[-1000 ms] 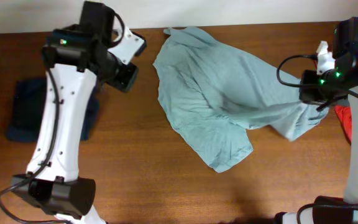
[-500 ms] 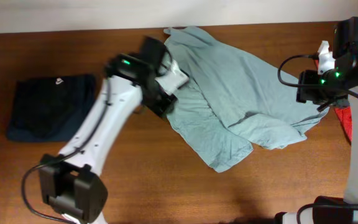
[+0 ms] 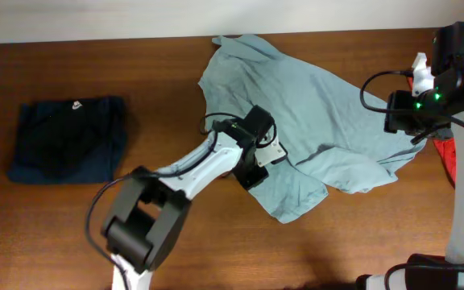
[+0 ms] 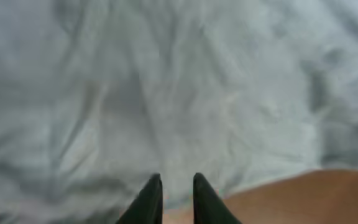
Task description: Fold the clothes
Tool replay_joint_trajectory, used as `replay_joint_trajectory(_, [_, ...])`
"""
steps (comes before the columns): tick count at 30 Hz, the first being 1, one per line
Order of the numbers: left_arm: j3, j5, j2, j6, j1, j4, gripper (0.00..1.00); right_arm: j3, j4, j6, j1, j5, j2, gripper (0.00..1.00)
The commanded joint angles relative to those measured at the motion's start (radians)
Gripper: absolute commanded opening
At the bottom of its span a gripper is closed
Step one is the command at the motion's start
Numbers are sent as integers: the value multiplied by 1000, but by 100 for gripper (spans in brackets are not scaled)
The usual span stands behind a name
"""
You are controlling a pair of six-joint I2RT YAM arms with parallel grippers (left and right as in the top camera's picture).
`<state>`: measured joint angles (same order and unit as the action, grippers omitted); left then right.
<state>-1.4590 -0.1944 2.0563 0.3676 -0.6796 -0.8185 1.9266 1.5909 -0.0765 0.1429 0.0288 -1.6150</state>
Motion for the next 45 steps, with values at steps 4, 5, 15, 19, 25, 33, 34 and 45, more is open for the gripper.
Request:
replay_joint_trajectory(4, [8,47,69,-39,6,-10,33,-4,0,-9,2,16,7,60])
replay_joint_trajectory(5, [5,123,69,-134,23,-52,31,-4,4,-9,2,17,7,60])
replay_joint_trajectory(15, [6,225,72,-486,416,-322,1,-4,6,-10,2,16,7,60])
replay_joint_trajectory(19, [5,126,68,-397,533,-335,1,-4,-2,-10,2,16,7,60])
replay_joint_trajectory(25, [4,-1,54,-220,453,-318,2,-4,-9,-9,2,16,7,60])
replay_joint_trajectory(33, [-11,63,51,-324,235,-249,8,-4,-9,-9,2,17,7,60])
replay_joint_trajectory(34, [-13,43,51,-343,231,-249,8,-4,-9,-9,2,17,7,60])
replay_joint_trajectory(45, [-79,-22,-1,-423,193,-180,76,-4,-16,-9,2,17,7,60])
